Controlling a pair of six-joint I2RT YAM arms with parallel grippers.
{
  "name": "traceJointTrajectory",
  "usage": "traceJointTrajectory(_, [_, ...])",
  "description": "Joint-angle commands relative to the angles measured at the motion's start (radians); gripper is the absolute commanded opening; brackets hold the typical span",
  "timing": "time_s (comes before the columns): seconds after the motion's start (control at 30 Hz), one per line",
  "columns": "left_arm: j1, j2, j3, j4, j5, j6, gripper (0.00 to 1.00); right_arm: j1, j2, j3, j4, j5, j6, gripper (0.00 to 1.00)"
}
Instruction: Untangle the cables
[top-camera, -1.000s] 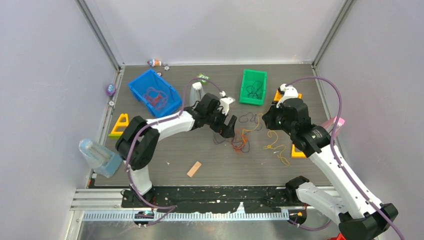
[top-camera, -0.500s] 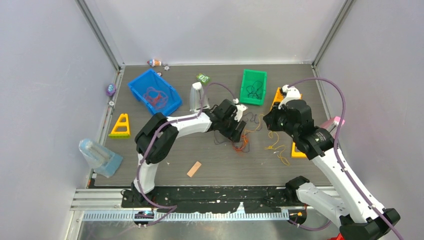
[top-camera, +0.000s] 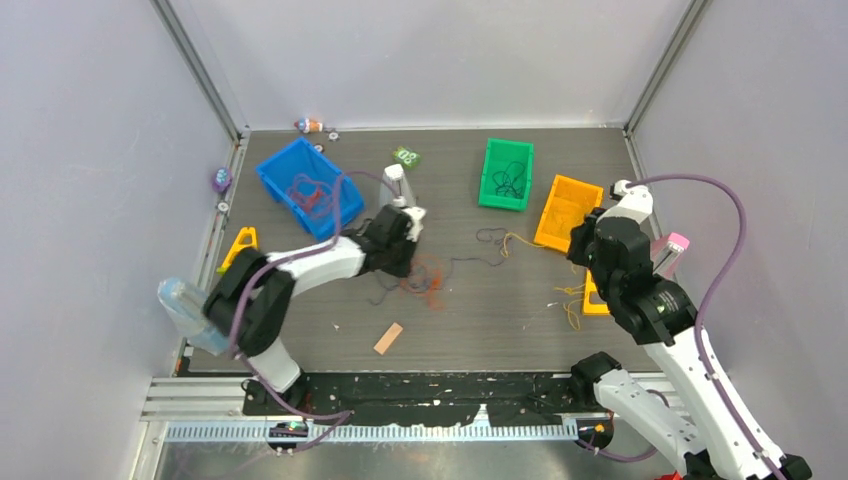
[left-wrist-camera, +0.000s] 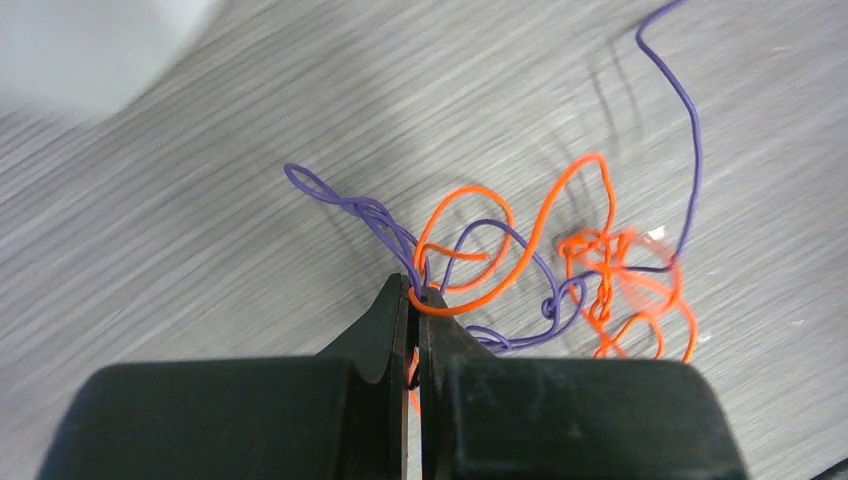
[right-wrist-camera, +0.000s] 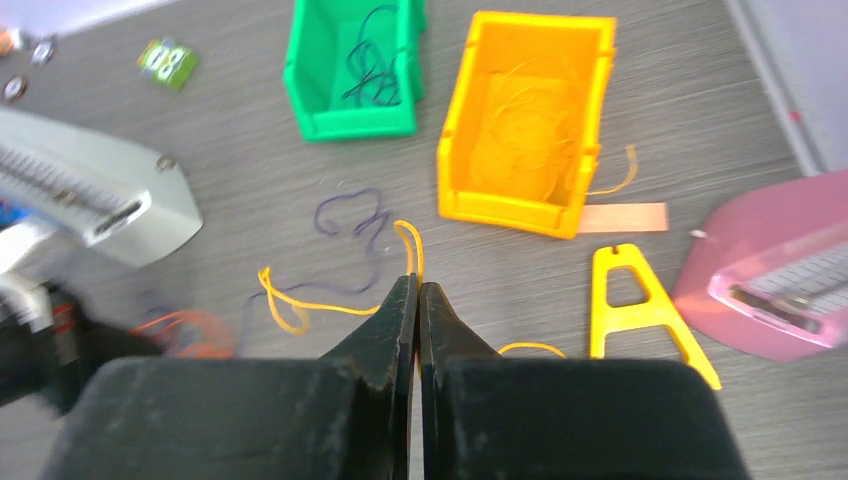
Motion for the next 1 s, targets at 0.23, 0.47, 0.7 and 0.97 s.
traceJointTrajectory(0.23, [0.279, -0.498, -0.411, 0.257, 0.030, -0.091, 0.00, -0.011, 0.107, 0.012, 0.079, -0.088, 0.012, 0.05])
traceJointTrajectory(0.47, [0.280, -0.523, -0.414, 0.255, 0.032, -0.075, 0.00, -0.005, 0.267, 0.175, 0.187, -0.433, 0.019, 0.05])
traceJointTrajectory(0.7, [0.280, -0.584, -0.451, 0.272, -0.016, -0.079, 0.00, -0.002, 0.384, 0.496, 0.072, -0.337, -0.046, 0.05])
traceJointTrajectory(0.97, [0.279, -0.594, -0.457, 0.270, -0.023, -0.075, 0.00, -0.001, 0.373, 0.443, -0.003, -0.238, -0.055, 0.05])
